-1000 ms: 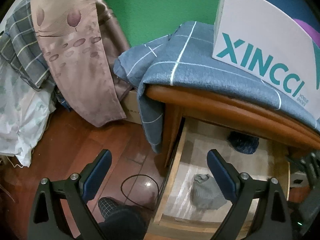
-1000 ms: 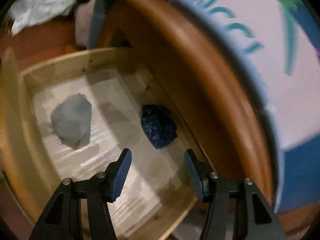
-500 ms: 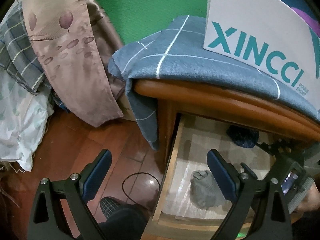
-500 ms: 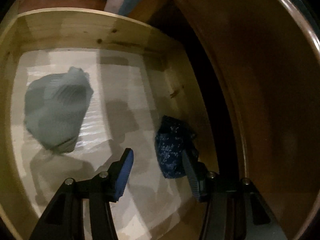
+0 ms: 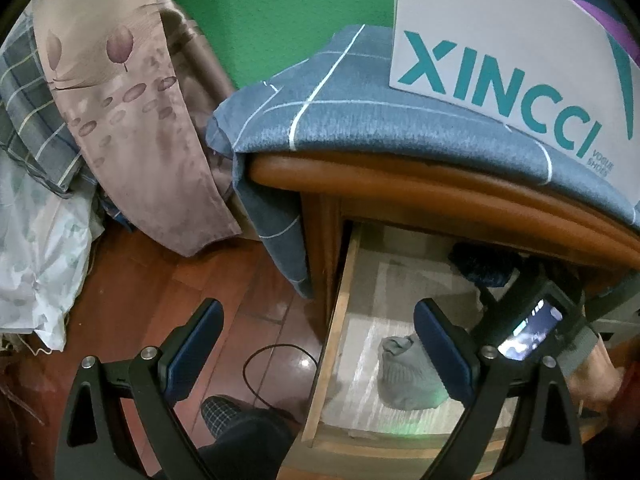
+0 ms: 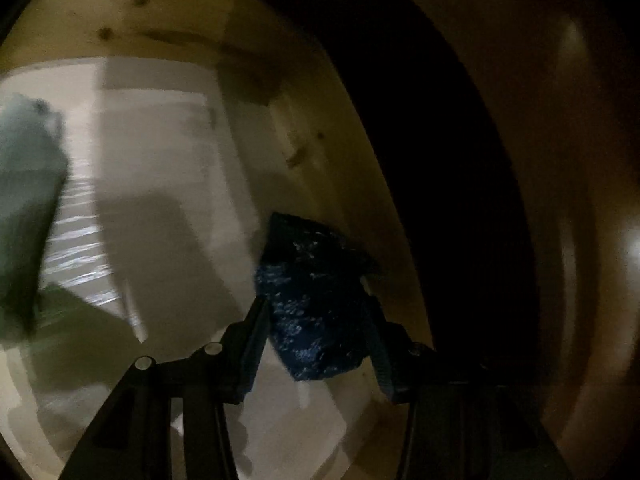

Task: Take underwear out of drawer
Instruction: 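Lower the right tool into the drawer toward the dark navy sock, then grasp the dark navy patterned sock with the right tool, then lower the left tool to grasp the grey sock while the right holds the navy sock, then lift the grey sock with the left tool and lower it into the white box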

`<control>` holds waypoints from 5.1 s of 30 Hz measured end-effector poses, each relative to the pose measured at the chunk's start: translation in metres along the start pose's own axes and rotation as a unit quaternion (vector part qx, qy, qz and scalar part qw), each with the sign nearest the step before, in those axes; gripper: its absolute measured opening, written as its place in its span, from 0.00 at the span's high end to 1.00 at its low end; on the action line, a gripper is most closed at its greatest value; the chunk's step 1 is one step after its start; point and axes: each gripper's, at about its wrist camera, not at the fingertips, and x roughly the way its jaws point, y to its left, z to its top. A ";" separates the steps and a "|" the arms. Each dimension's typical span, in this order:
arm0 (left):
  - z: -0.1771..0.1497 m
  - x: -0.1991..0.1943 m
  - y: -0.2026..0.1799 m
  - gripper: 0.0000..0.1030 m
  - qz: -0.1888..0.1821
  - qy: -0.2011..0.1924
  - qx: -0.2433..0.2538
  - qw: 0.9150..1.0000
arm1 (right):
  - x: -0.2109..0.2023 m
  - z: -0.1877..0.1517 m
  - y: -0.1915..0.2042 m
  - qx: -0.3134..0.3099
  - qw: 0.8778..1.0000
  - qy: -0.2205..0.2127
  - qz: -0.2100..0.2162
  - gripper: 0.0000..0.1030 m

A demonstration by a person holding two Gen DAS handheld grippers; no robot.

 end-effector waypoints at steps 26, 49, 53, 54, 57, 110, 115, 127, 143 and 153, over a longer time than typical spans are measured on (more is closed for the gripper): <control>-0.012 0.014 -0.024 0.08 -0.011 0.011 0.057 0.998 | -0.047 -0.021 -0.021 -0.014 0.975 0.077 0.210 0.84; -0.031 0.052 -0.068 0.01 -0.180 0.177 0.015 0.967 | -0.114 -0.111 -0.113 0.449 0.837 0.001 0.313 0.84; -0.043 0.077 -0.074 0.01 -0.175 0.250 -0.022 0.952 | -0.120 -0.120 -0.114 0.456 0.828 -0.008 0.325 0.84; -0.045 0.082 -0.075 0.01 -0.171 0.263 -0.031 0.949 | -0.120 -0.120 -0.112 0.455 0.828 -0.007 0.328 0.84; -0.047 0.093 -0.078 0.01 -0.140 0.281 -0.038 0.949 | -0.127 -0.120 -0.112 0.447 0.828 -0.013 0.337 0.84; -0.036 0.018 -0.083 0.68 -0.132 0.234 0.036 0.962 | -0.138 -0.132 -0.135 0.478 0.825 -0.029 0.300 0.84; -0.032 -0.050 -0.071 0.67 -0.153 0.177 0.061 0.970 | -0.136 -0.131 -0.134 0.479 0.826 -0.023 0.296 0.84; 0.052 -0.225 -0.045 0.67 -0.177 -0.022 0.091 0.980 | -0.139 -0.132 -0.134 0.482 0.827 -0.024 0.289 0.84; 0.211 -0.186 -0.072 0.67 -0.092 -0.075 0.038 0.992 | -0.146 -0.139 -0.138 0.493 0.822 -0.036 0.283 0.84; 0.240 -0.099 -0.093 0.66 -0.088 -0.021 0.027 0.996 | -0.141 -0.139 -0.137 0.493 0.817 -0.033 0.297 0.84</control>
